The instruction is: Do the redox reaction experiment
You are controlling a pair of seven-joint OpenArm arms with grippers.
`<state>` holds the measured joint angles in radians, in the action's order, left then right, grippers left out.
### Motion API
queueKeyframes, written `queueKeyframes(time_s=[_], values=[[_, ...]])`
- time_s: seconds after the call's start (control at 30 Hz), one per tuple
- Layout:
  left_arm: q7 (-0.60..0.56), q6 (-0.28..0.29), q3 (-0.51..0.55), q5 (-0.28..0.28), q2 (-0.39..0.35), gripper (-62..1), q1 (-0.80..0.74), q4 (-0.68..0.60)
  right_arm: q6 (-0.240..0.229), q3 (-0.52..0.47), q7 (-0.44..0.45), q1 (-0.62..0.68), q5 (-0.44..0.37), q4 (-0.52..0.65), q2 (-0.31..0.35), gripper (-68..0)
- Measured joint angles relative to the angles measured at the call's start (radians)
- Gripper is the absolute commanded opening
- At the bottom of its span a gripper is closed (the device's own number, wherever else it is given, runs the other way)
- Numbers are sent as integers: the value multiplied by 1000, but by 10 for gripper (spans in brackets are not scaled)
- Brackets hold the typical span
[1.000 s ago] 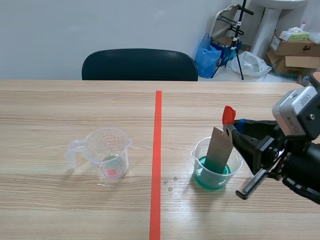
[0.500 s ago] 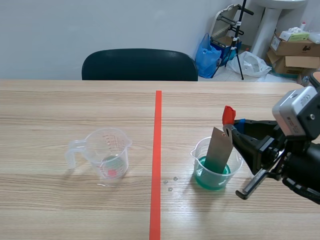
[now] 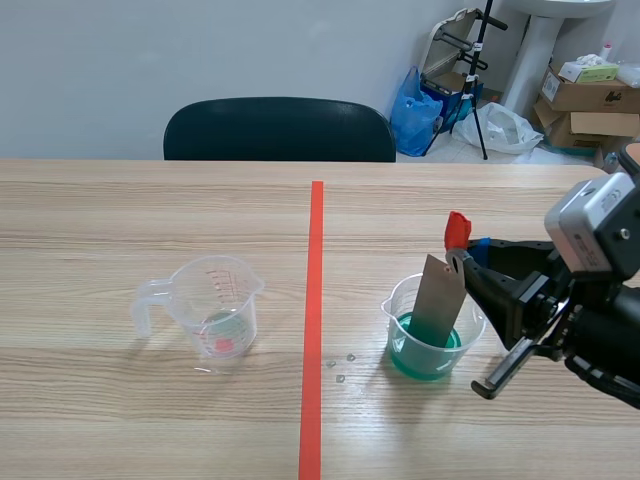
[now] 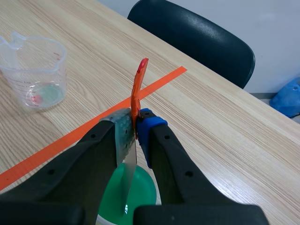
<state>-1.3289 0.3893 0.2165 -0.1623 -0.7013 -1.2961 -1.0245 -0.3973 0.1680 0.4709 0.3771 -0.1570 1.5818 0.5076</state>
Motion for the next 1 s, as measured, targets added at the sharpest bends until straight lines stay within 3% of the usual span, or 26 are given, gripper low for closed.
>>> queueKeyframes(time_s=[0.4,0.57,1.0], values=[[0,0,0,0,0,-43,0,0,-1,-48,-14,3,0,33,0,-656],[0,0,0,0,0,-43,0,0,-43,-93,-41,34,0,103,1,-656],[0,0,0,-1,0,-43,0,0,-46,-160,-150,90,-5,296,3,-656]])
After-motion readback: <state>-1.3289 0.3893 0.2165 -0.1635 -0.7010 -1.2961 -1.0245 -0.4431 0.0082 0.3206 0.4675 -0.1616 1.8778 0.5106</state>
